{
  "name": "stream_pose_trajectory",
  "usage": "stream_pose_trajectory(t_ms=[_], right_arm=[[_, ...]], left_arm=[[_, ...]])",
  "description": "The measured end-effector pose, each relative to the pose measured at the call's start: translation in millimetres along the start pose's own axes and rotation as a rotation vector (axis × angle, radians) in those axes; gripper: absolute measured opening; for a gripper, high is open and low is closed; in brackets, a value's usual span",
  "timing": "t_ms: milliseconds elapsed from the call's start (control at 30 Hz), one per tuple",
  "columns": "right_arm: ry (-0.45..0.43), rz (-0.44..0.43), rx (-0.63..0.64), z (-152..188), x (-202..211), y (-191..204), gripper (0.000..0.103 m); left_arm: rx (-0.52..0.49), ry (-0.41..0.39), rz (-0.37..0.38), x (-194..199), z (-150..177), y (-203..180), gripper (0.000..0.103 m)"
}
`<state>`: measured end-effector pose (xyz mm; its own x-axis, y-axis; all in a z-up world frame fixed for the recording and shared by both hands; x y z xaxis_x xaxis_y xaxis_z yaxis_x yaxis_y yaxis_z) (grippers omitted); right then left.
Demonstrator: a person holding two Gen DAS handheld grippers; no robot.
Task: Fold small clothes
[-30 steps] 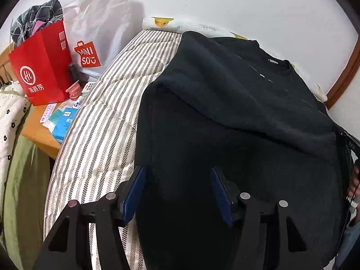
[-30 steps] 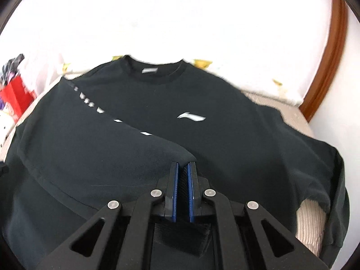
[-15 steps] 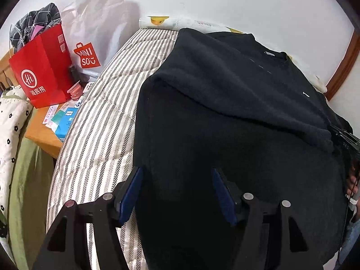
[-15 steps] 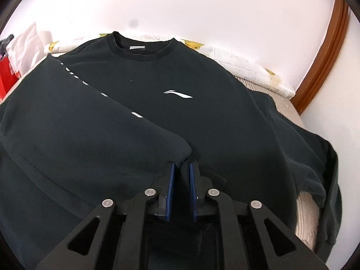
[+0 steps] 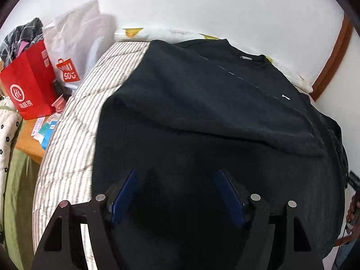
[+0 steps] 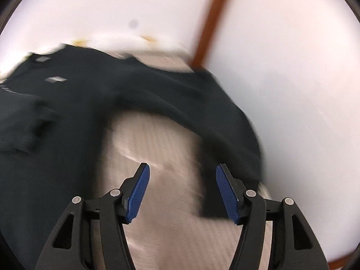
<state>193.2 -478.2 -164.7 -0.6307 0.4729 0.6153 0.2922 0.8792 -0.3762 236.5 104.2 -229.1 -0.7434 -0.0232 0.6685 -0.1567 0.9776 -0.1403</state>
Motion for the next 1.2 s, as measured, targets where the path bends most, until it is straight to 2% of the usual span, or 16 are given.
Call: stream_pose_trajectory(t_ms=[67, 100, 133, 200, 400, 533, 600, 633, 667, 733, 833, 967, 1100, 1200], right_arm=[[0.034, 0.039, 0.001, 18, -9, -23, 0.060], [0.047, 0.030, -0.011, 25, -13, -29, 0.060], [0.052, 0.002, -0.029, 29, -15, -30, 0.060], [0.047, -0.023, -0.053, 31, -16, -30, 0.060], [0.035, -0.024, -0.090, 31, -22, -29, 0.060], [0.053, -0.071, -0.146, 33, -31, -28, 0.059], [0.044, -0.069, -0.130, 30, -34, -29, 0.030], [0.043, -0.064, -0.111, 31, -33, -28, 0.024], [0.045, -0.072, -0.111, 29, -33, -27, 0.011], [0.041, -0.067, -0.119, 25, -29, -29, 0.010], [0.007, -0.105, -0.145, 4, -17, -28, 0.009], [-0.080, -0.221, -0.202, -48, 27, -5, 0.009], [-0.141, -0.345, -0.228, -100, 75, 46, 0.009], [-0.162, -0.431, -0.236, -131, 94, 97, 0.009]], left_arm=[[-0.005, 0.004, 0.001, -1, -2, -10, 0.072], [0.004, 0.049, 0.029, 0, 2, -16, 0.072], [-0.001, 0.049, 0.027, 0, 2, -20, 0.072], [-0.012, 0.041, 0.023, 0, 0, -27, 0.072], [-0.020, 0.043, 0.034, 3, 1, -40, 0.072], [-0.023, 0.042, 0.039, 5, 3, -45, 0.072], [-0.024, 0.041, 0.042, 6, 4, -44, 0.072], [-0.024, 0.040, 0.042, 7, 5, -43, 0.072], [-0.023, 0.038, 0.042, 8, 5, -42, 0.072], [-0.021, 0.037, 0.040, 10, 7, -38, 0.072], [-0.024, 0.033, 0.031, 11, 9, -28, 0.072], [-0.008, 0.043, 0.010, 8, 13, -10, 0.072], [0.039, 0.052, 0.002, 6, 15, 11, 0.072], [0.058, 0.053, -0.002, 5, 15, 26, 0.072]])
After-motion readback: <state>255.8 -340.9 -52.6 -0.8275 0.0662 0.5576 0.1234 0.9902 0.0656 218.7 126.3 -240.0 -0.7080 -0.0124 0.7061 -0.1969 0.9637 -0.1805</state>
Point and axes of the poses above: each gripper's, at about its wrist camera, not at the fingertips, and x roughly against the way its jaws point, y to its left, z to its underside, the point moved 10 cm from there along -x, roughly the way its jaws point, and after that the axes turned 14 degrees about -y, right-handed, at the moved point
